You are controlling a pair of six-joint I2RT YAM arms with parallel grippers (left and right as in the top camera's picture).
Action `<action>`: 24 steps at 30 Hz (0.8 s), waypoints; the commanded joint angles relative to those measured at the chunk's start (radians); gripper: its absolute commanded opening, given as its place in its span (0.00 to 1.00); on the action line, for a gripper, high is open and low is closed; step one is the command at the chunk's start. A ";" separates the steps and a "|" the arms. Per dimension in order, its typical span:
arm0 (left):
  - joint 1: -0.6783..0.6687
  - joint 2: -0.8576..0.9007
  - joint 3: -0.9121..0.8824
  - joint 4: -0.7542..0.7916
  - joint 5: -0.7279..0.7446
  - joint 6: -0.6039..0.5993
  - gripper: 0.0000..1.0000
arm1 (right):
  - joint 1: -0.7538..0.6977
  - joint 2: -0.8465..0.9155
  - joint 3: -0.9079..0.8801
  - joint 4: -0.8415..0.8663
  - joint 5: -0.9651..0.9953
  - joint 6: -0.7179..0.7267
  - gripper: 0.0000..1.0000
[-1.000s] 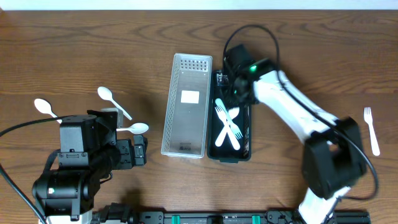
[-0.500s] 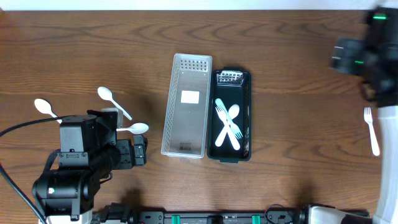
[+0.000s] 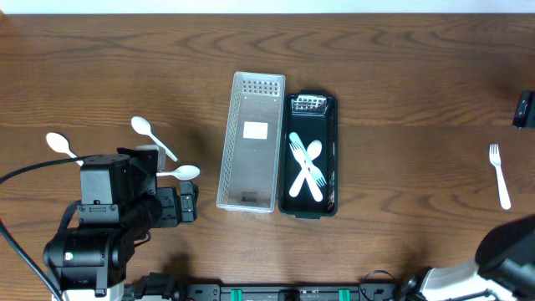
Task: Pack container
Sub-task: 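Move the right gripper to the last white fork and grasp it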
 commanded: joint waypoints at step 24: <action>-0.002 -0.001 0.013 0.014 -0.006 0.014 0.98 | -0.130 0.240 -0.315 0.253 -0.091 -0.228 0.81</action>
